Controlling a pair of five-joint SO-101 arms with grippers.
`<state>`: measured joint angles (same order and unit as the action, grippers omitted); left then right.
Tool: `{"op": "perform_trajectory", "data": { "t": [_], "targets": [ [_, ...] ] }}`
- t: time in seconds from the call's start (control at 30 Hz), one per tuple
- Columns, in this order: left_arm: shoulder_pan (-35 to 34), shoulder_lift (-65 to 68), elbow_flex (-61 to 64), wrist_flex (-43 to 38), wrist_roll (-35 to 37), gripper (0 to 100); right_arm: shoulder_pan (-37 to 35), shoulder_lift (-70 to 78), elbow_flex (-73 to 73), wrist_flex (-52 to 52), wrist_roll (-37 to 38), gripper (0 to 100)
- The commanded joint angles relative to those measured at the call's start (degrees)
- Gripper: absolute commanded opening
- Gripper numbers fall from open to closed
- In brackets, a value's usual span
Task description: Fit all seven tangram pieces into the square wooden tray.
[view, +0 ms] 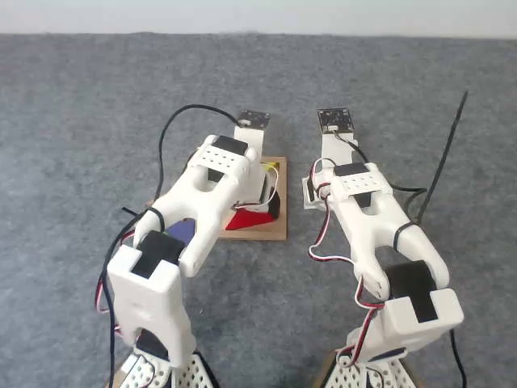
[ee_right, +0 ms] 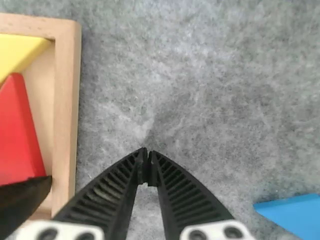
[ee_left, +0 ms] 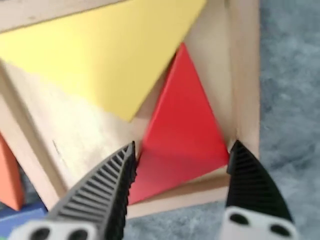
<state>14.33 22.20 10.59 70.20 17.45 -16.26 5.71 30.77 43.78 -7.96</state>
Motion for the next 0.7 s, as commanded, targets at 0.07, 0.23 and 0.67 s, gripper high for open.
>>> {"op": "perform_trajectory", "data": {
  "t": [0.07,0.23,0.67],
  "targets": [
    [-0.09,0.00,0.22,0.00,3.43,28,-0.48,-0.84,-2.29,-0.84,0.53,0.7],
    [0.00,0.00,0.57,0.62,-5.71,28,-0.48,-0.84,-2.29,-0.84,0.53,0.7],
    [2.55,0.00,1.01,1.32,-25.41,28,-0.48,-0.92,-2.29,-0.57,0.53,0.7]
  ]
}}
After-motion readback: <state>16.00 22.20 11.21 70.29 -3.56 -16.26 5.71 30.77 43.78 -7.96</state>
